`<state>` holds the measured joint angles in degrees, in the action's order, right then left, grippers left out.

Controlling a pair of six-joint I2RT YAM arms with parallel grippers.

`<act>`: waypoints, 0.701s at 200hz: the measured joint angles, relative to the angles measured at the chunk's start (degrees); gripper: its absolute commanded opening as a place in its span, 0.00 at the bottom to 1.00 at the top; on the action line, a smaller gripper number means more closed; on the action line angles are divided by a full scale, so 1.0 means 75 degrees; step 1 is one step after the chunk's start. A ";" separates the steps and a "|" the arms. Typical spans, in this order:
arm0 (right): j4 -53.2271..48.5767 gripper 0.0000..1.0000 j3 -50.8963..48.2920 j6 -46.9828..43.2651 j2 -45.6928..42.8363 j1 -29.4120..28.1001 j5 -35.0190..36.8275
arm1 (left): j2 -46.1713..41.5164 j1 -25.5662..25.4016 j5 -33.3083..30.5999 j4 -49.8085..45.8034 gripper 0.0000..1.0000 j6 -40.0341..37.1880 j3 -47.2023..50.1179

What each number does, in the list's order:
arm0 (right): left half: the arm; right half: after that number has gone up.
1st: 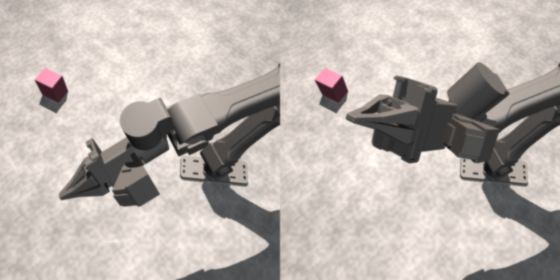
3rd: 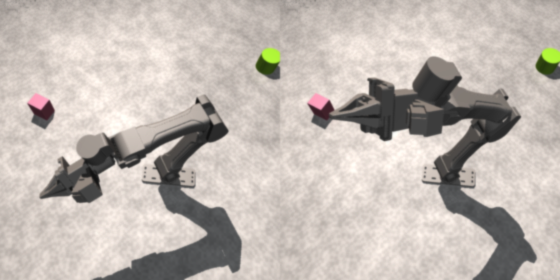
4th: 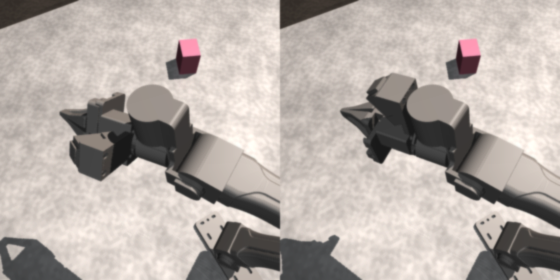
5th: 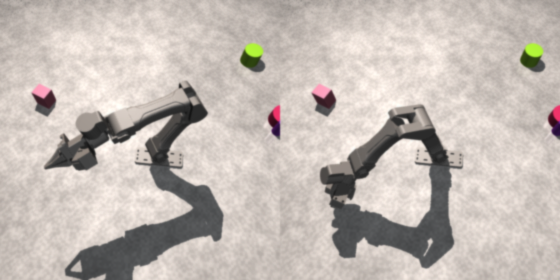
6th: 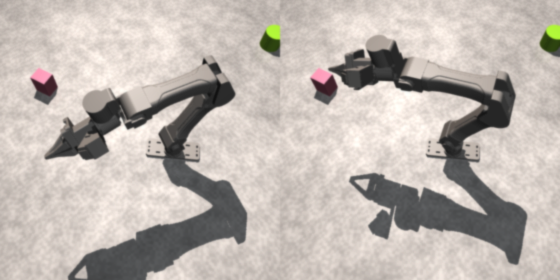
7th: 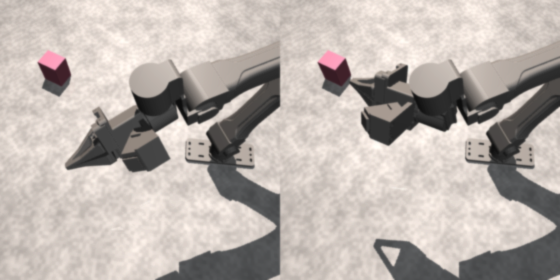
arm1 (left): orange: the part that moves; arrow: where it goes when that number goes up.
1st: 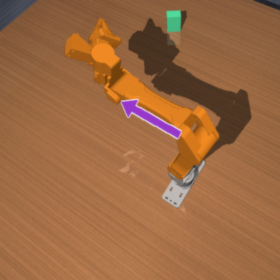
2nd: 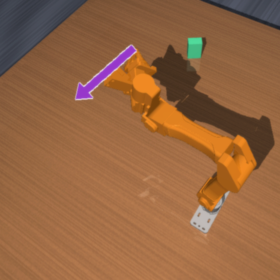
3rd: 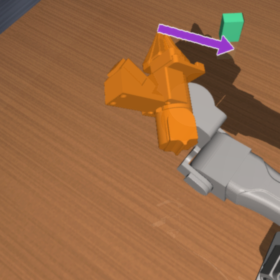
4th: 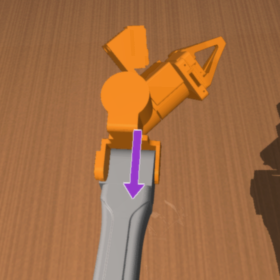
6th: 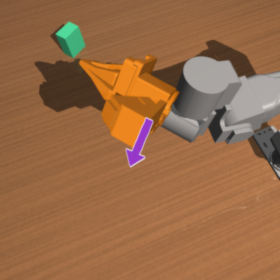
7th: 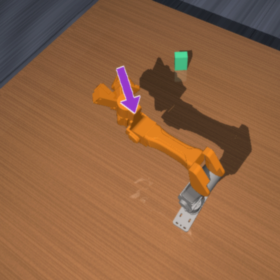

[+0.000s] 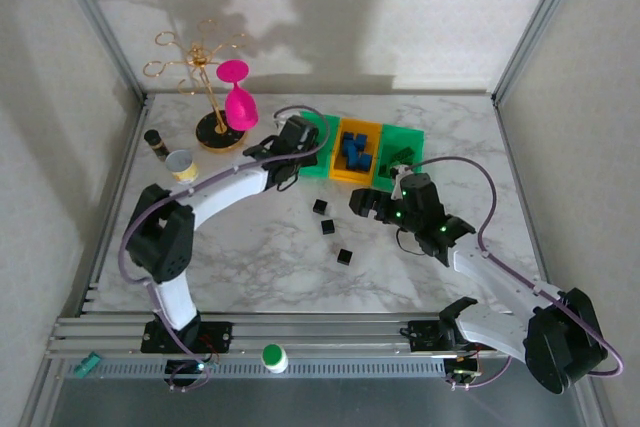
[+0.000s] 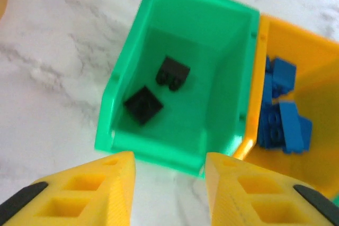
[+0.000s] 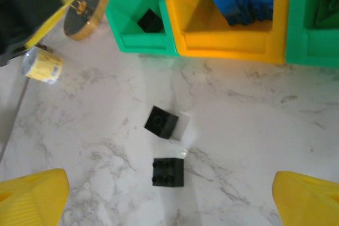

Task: Sort the legos into containers by color
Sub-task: Place the lego in the container, then pick up the lego from the center of the table.

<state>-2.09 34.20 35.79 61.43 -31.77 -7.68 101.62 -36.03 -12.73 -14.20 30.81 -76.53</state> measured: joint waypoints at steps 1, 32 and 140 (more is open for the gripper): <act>0.0006 0.99 -0.0020 0.0003 0.0000 0.0000 -0.0015 | -0.0023 -0.0012 0.0009 0.0000 0.44 -0.0003 0.0029; 0.0114 0.99 -0.0388 -0.0017 0.0000 0.0000 -0.0172 | -0.0420 -0.0717 0.0047 -0.0149 0.51 0.0172 0.0927; 0.0184 0.99 -0.0522 0.0012 -0.0326 0.0000 0.0032 | 0.1096 -0.1364 0.0047 -0.0667 0.59 0.0143 0.0702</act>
<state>-0.71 30.28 35.88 58.98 -31.77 -7.44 109.84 -46.26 -12.38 -19.20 31.88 -71.26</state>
